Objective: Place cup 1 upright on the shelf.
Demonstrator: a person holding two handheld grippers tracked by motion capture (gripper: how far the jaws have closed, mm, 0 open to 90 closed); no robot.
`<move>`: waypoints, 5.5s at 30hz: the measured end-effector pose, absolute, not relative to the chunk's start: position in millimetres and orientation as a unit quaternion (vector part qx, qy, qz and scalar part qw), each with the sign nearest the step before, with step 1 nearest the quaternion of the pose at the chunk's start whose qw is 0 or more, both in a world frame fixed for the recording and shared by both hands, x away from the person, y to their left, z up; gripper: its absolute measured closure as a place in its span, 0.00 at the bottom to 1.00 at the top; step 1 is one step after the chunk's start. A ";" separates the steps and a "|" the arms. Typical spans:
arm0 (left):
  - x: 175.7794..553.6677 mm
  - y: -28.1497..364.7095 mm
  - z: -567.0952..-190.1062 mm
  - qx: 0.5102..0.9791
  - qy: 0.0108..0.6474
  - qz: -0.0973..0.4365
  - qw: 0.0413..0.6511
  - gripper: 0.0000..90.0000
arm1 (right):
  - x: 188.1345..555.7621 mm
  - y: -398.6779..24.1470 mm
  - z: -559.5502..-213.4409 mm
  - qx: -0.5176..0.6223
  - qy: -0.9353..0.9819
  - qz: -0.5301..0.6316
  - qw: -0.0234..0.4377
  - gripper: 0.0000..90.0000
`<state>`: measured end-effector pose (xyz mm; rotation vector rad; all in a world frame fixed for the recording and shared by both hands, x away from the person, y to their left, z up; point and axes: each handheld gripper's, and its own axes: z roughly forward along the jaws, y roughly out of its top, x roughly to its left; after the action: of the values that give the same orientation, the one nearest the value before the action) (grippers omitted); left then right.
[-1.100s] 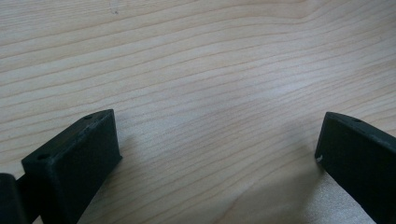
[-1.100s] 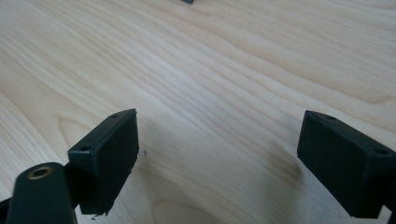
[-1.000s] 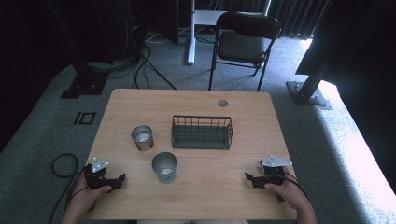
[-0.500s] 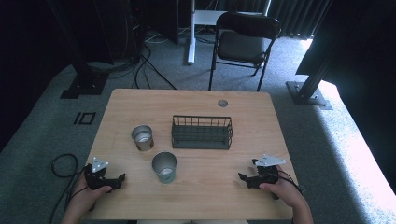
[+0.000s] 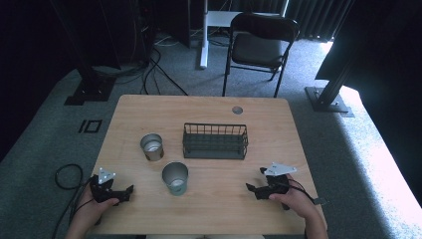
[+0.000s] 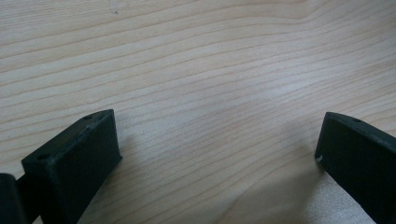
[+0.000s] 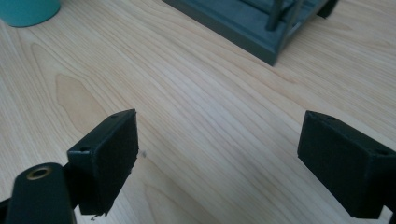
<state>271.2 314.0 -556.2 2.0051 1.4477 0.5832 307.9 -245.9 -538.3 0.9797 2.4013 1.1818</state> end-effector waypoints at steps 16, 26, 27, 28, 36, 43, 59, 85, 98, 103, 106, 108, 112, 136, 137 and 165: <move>271.1 314.0 -556.2 0.754 0.544 0.219 0.296 0.00 | 310.6 -218.5 -535.3 0.310 0.844 0.422 0.118 0.13; 271.2 314.0 -556.2 0.754 0.544 0.219 0.296 0.00 | 311.7 -202.5 -533.6 0.292 0.848 0.429 0.108 0.13; 271.2 314.0 -556.2 0.754 0.544 0.219 0.296 0.00 | 311.7 -200.8 -533.4 0.290 0.848 0.430 0.109 0.13; 271.2 314.0 -556.2 0.754 0.544 0.219 0.296 0.00 | 311.9 -199.4 -533.3 0.288 0.848 0.431 0.108 0.13; 271.2 314.0 -556.2 0.754 0.544 0.219 0.296 0.00 | 311.0 -187.5 -531.2 0.271 0.854 0.433 0.103 0.13; 271.1 314.0 -556.2 0.754 0.544 0.219 0.296 0.00 | 311.4 -171.4 -528.8 0.249 0.859 0.437 0.098 0.13; 271.1 314.0 -556.2 0.754 0.544 0.219 0.296 0.00 | 311.5 -134.6 -525.9 0.209 0.866 0.447 0.079 0.13; 271.1 314.0 -556.2 0.754 0.544 0.219 0.296 0.00 | 310.5 -68.1 -523.1 0.147 0.861 0.484 0.050 0.13; 271.2 314.0 -556.2 0.754 0.544 0.219 0.296 0.00 | 310.2 -50.7 -521.6 0.137 0.848 0.510 0.046 0.14; 271.2 314.0 -556.2 0.754 0.544 0.219 0.296 0.00 | 310.7 -47.4 -521.3 0.135 0.842 0.521 0.049 0.14; 271.2 314.0 -556.2 0.754 0.544 0.219 0.296 0.00 | 310.7 -45.0 -521.1 0.130 0.837 0.530 0.051 0.13; 271.2 314.0 -556.2 0.754 0.544 0.219 0.296 0.00 | 310.8 -43.0 -521.2 0.132 0.834 0.534 0.049 0.14; 271.2 314.0 -556.2 0.754 0.544 0.219 0.296 0.00 | 312.6 -38.9 -521.9 0.132 0.828 0.542 0.057 0.14; 271.2 314.0 -556.2 0.754 0.544 0.219 0.296 0.00 | 311.8 -17.5 -530.5 0.150 0.797 0.581 0.069 0.14; 271.2 314.0 -556.2 0.754 0.544 0.219 0.296 0.00 | 311.5 -16.3 -530.4 0.149 0.797 0.581 0.070 0.15; 271.2 314.1 -556.1 0.754 0.544 0.220 0.296 0.00 | 319.1 -20.2 -478.6 0.171 0.775 0.603 0.083 0.15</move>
<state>271.2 314.1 -556.1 2.0056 1.4469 0.5845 319.1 -20.2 -478.6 0.5111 2.3129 1.8003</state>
